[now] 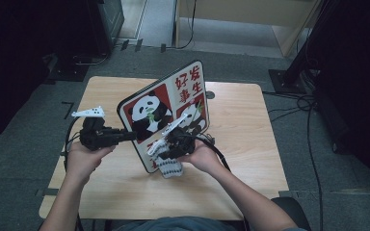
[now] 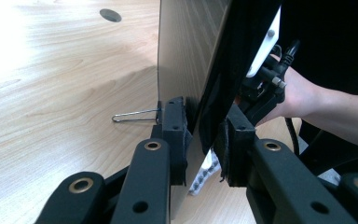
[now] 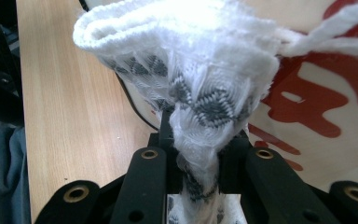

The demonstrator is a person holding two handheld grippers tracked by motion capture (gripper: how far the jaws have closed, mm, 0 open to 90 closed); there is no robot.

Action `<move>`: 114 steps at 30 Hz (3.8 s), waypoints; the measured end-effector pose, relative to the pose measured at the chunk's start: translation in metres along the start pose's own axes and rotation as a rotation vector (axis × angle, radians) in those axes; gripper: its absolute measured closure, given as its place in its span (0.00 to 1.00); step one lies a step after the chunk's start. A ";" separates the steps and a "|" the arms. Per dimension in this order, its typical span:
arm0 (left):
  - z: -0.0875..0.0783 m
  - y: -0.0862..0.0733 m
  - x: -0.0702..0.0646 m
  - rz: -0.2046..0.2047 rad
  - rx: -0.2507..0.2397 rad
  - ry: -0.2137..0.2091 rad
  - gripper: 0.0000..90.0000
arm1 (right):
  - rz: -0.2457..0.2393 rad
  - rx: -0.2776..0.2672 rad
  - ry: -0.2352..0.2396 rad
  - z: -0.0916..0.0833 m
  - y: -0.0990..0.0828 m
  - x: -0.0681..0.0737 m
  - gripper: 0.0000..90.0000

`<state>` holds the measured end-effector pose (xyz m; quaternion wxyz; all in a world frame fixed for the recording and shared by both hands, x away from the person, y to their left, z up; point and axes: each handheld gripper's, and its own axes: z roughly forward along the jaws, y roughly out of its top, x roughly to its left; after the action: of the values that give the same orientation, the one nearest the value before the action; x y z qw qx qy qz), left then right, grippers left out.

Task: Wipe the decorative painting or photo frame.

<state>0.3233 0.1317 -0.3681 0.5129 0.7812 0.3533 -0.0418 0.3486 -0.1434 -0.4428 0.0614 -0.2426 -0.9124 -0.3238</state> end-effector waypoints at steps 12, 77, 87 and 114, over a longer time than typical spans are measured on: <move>0.001 0.000 0.002 -0.002 -0.008 -0.010 0.82 | -0.008 0.031 0.004 0.002 0.001 0.003 0.87; -0.009 -0.004 0.029 0.011 -0.073 0.090 0.41 | -0.169 -0.239 -0.051 -0.112 0.119 0.043 0.87; -0.008 -0.006 0.029 0.033 -0.064 0.082 0.44 | -0.175 -0.231 -0.060 -0.111 0.133 0.052 0.87; -0.007 -0.008 0.030 0.018 -0.078 0.071 0.47 | -0.179 -0.193 -0.042 -0.095 0.123 0.047 0.85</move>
<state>0.3386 0.1547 -0.3836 0.5305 0.7649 0.3655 0.0043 0.3621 -0.1005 -0.2867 -0.0106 -0.1715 -0.8962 -0.4090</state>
